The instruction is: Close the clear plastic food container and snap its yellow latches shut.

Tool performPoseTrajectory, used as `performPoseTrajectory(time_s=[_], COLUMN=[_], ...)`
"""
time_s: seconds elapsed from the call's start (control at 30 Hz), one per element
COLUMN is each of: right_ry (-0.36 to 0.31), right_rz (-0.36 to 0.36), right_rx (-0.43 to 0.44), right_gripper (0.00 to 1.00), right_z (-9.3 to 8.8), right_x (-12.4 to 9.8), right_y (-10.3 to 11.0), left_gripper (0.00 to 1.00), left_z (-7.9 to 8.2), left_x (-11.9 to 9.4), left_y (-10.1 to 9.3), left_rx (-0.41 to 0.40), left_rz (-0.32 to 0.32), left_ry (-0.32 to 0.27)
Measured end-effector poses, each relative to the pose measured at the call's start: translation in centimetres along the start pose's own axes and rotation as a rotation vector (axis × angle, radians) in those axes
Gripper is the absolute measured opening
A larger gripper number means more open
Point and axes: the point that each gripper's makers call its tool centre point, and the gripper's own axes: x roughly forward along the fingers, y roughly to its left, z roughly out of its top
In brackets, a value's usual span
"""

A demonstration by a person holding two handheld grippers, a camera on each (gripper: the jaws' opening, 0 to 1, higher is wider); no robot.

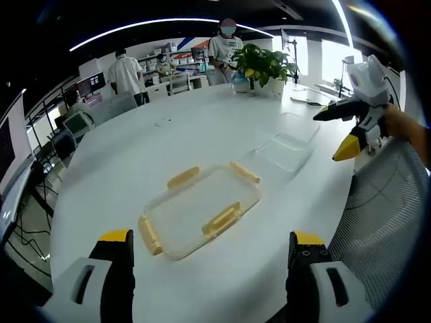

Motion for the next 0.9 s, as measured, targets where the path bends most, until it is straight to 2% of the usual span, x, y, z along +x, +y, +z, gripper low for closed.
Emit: performPoseTrajectory(time_s=[0.9], right_ry=[0.006], right_rz=[-0.002], right_rx=[0.001], right_gripper=[0.93], right_z=[-0.13], right_x=[0.02], right_y=[-0.02], left_gripper=[0.93], left_z=[0.0], left_x=[-0.04], left_y=[0.06], left_rx=[-0.002], left_rz=[0.0], left_ry=[-0.004])
